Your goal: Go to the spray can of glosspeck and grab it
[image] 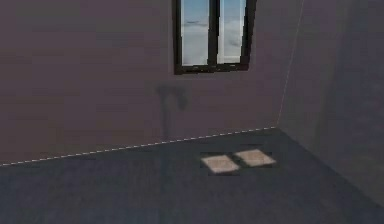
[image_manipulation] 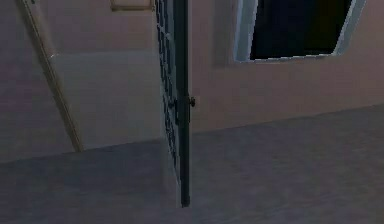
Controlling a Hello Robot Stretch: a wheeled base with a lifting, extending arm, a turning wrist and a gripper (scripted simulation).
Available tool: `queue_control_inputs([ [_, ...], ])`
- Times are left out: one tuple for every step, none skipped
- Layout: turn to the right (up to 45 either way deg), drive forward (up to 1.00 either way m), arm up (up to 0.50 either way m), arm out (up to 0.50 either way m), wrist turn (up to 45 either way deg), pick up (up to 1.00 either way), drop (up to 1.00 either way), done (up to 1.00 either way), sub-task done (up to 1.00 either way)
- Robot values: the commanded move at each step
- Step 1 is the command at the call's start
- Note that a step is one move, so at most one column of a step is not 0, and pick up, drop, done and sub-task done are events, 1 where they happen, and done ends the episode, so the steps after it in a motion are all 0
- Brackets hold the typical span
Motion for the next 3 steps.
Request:
queue_control_inputs([
  [45.0, 0.0, 0.0, 0.0, 0.0, 0.0, 0.0, 0.0, 0.0],
  [12.0, 0.0, 0.0, 0.0, 0.0, 0.0, 0.0, 0.0, 0.0],
  [0.0, 0.85, 0.0, 0.0, 0.0, 0.0, 0.0, 0.0, 0.0],
])
